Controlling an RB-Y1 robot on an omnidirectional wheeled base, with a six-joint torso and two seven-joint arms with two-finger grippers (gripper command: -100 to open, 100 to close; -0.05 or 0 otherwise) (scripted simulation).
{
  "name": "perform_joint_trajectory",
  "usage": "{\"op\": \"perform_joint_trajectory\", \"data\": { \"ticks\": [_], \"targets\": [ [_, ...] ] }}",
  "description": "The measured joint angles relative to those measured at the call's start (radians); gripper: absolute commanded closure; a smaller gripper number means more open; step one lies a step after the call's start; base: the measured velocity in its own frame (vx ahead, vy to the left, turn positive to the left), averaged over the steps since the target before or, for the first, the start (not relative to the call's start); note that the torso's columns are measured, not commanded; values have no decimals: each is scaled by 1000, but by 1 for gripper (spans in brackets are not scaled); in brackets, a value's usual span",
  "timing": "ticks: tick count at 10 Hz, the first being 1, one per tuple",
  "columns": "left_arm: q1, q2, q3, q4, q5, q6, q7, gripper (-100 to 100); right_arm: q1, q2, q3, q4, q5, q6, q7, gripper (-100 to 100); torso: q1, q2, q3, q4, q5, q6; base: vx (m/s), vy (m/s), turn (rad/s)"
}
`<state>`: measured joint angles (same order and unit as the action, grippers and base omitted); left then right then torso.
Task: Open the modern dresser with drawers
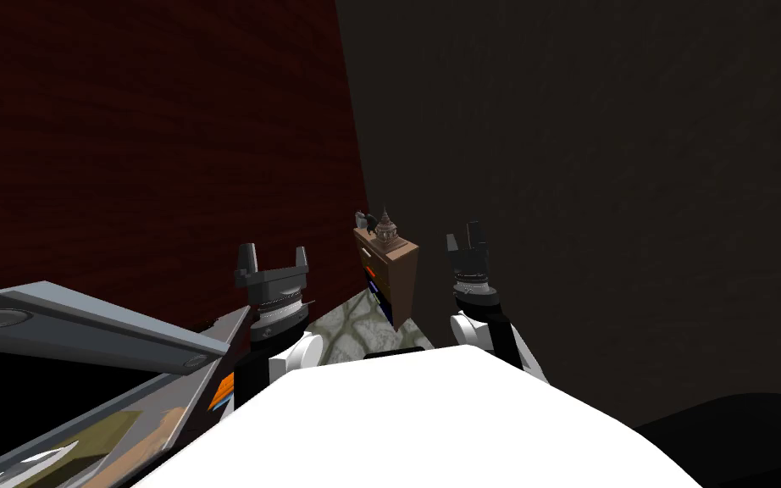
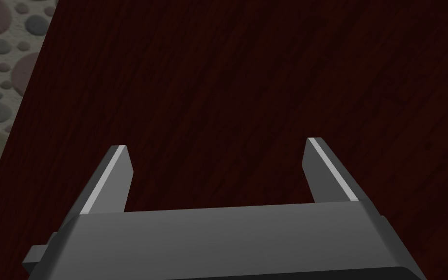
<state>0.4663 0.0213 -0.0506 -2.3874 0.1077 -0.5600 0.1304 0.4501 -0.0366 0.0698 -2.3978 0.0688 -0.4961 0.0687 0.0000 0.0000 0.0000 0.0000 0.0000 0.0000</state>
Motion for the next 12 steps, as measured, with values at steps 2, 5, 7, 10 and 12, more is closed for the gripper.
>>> {"op": "perform_joint_trajectory", "data": {
  "ticks": [2, 5, 7, 10, 12],
  "targets": [
    [0, 0, 0, 0, 0, 0, 0, 0, 0, 0, 0, 0, 0, 0, 0, 0, 0, 104, -209, 105, 0, 0, 0, 0, 0],
    [0, 0, 0, 0, 0, 0, 0, 0, 0, 0, 0, 0, 0, 0, 0, 0, 0, 322, -644, 322, 0, 0, 0, 0, 0],
    [0, 0, 0, 0, 0, 0, 0, 0, 0, 0, 0, 0, 0, 0, 0, 0, 0, 470, -939, 470, 0, 0, 0, 0, 0],
    [0, 0, 0, 0, 0, 0, 0, -100, 0, 0, 0, 0, 0, 0, 0, 0, 0, 691, -1382, 691, 0, 0, 4, 3, -10],
    [-1, 37, -5, 0, -3, 10, 3, -100, 0, 0, 0, 0, 0, 0, 0, 0, 1, 734, -1471, 734, 0, 0, 22, 20, -65]
  ]
}}
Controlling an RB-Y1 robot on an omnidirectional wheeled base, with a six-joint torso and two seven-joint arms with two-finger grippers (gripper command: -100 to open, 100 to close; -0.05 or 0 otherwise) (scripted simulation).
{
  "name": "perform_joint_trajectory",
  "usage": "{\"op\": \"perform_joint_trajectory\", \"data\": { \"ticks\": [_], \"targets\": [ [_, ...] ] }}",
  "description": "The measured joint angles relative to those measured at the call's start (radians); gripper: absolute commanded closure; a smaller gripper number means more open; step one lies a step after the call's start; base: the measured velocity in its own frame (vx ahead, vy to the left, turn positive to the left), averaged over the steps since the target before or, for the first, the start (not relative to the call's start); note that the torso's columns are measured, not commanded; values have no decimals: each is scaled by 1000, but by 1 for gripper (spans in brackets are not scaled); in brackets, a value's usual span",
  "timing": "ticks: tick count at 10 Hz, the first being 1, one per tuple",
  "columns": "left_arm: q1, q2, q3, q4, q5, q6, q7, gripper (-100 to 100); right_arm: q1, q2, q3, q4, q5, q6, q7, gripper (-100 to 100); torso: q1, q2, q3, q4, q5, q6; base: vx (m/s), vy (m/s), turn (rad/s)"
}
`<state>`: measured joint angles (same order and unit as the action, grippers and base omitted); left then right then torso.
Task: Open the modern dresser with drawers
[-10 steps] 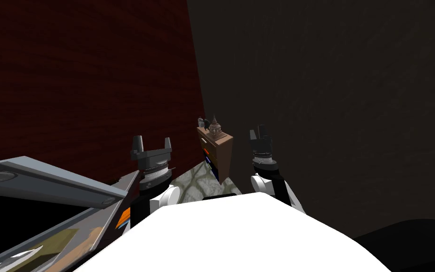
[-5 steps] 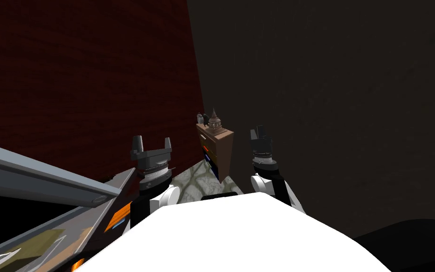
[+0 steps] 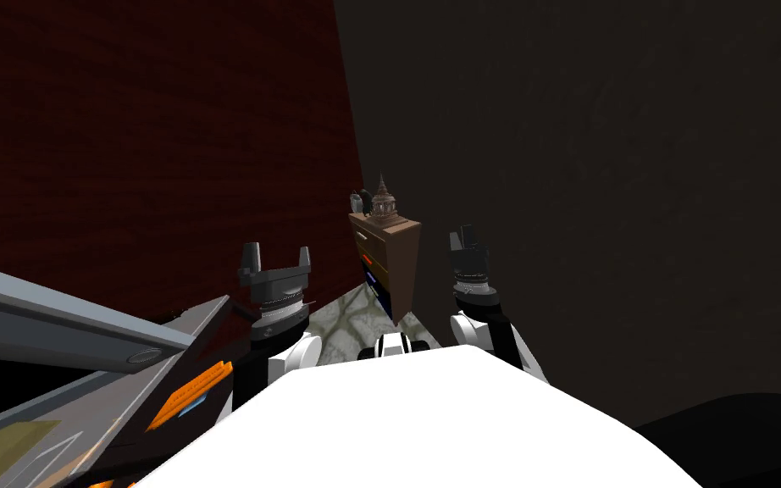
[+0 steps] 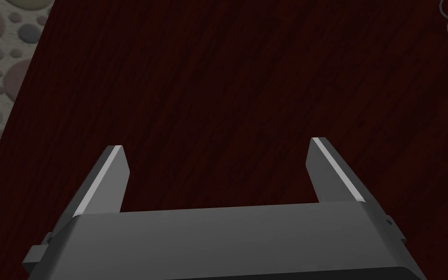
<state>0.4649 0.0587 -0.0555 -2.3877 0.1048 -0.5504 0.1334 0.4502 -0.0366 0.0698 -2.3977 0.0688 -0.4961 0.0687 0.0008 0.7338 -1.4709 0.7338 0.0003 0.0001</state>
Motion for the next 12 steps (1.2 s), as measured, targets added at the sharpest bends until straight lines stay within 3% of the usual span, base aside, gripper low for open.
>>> {"op": "perform_joint_trajectory", "data": {
  "ticks": [6, 12],
  "targets": [
    [-39, 127, -18, 5, -14, 98, 30, -100, 0, 0, 0, 0, 0, 0, 0, 0, -1, 4, -5, 4, 0, 0, 49, 52, -112],
    [-87, 236, -66, 17, -45, 233, 72, -100, 0, 0, 0, 0, 0, 0, 0, 0, -1, 4, -5, 4, 0, 0, 61, 77, -158]
  ]
}}
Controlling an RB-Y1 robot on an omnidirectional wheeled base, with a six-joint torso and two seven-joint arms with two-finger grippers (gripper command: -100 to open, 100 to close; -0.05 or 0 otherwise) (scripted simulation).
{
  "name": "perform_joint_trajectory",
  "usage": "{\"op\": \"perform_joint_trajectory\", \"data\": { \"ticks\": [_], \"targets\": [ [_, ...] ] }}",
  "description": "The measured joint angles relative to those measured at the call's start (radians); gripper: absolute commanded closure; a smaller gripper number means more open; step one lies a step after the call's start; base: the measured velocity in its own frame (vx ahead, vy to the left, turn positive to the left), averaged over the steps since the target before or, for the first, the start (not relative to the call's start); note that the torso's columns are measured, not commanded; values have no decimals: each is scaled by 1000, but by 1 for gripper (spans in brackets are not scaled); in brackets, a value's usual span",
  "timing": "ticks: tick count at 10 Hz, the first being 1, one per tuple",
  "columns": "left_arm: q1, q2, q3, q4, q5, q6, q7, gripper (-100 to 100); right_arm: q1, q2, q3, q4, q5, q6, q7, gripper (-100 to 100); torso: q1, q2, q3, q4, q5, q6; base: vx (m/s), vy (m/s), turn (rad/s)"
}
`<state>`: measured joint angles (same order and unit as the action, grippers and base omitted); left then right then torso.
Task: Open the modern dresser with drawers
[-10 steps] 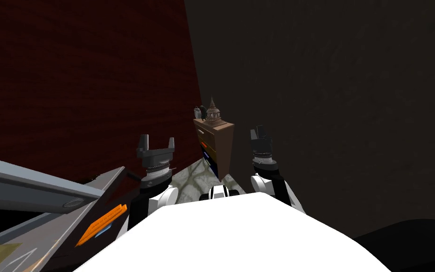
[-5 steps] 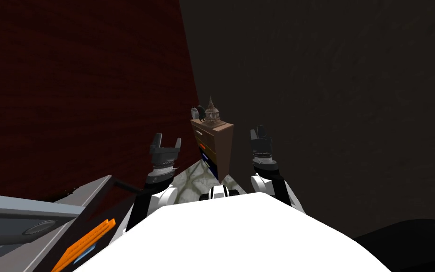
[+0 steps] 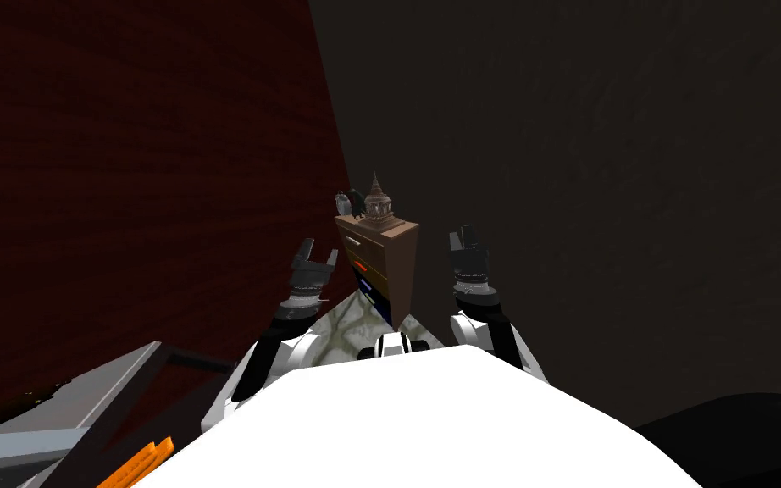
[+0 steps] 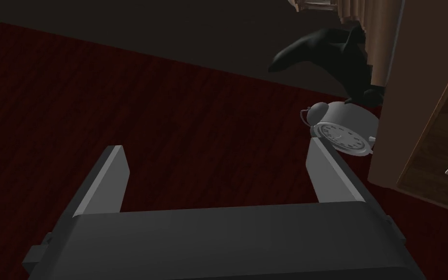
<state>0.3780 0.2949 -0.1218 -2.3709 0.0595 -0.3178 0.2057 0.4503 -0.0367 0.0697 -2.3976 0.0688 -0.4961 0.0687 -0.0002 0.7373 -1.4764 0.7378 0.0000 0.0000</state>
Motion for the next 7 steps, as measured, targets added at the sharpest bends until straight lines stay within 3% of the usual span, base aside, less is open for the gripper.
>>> {"op": "perform_joint_trajectory", "data": {
  "ticks": [7],
  "targets": [
    [-66, 124, -46, -2, -32, 195, 60, -100, 0, 0, 0, 0, 0, 0, 0, 0, 0, 1, 0, 0, 0, 0, 56, 87, -163]
  ]
}}
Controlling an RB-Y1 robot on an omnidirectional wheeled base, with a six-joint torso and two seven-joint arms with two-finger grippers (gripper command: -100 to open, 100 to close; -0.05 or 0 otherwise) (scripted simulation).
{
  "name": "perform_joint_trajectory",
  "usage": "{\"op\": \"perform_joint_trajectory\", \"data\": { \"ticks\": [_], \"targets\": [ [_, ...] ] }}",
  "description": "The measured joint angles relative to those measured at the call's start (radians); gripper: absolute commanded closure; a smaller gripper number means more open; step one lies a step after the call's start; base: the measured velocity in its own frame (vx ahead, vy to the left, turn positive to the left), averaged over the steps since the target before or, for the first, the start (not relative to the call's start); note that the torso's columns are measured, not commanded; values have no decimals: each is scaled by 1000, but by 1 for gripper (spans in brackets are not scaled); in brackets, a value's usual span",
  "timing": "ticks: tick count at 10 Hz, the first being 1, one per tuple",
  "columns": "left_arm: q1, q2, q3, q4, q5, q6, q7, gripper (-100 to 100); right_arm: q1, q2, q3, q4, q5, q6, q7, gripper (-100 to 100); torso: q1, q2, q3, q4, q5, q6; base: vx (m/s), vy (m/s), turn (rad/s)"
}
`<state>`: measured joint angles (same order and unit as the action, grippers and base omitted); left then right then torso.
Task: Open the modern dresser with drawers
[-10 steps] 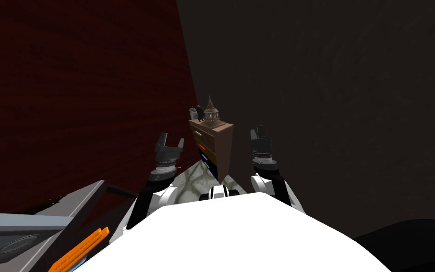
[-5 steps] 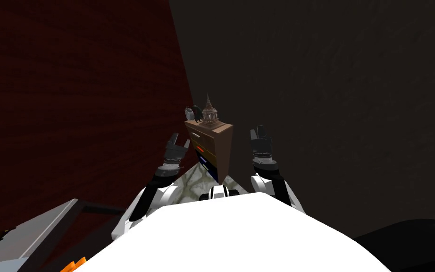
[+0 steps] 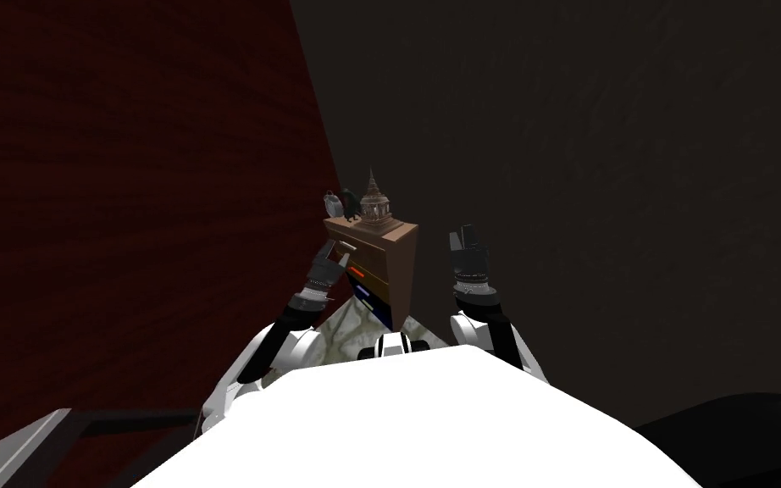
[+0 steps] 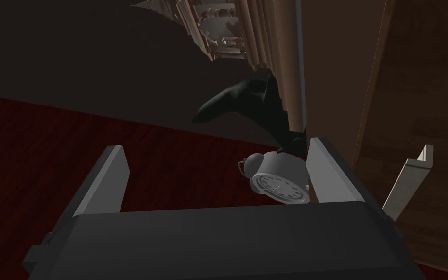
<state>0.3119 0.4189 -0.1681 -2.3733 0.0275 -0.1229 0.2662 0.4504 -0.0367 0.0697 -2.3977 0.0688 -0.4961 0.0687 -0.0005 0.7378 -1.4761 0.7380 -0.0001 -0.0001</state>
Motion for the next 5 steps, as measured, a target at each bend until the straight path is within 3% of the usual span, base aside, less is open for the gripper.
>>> {"op": "perform_joint_trajectory", "data": {
  "ticks": [5],
  "targets": [
    [-53, 126, -35, 22, -24, 140, 45, -100, 0, 0, 0, 0, 0, 0, 0, 0, 0, 1, 0, 0, 0, 0, 45, 103, -167]
  ]
}}
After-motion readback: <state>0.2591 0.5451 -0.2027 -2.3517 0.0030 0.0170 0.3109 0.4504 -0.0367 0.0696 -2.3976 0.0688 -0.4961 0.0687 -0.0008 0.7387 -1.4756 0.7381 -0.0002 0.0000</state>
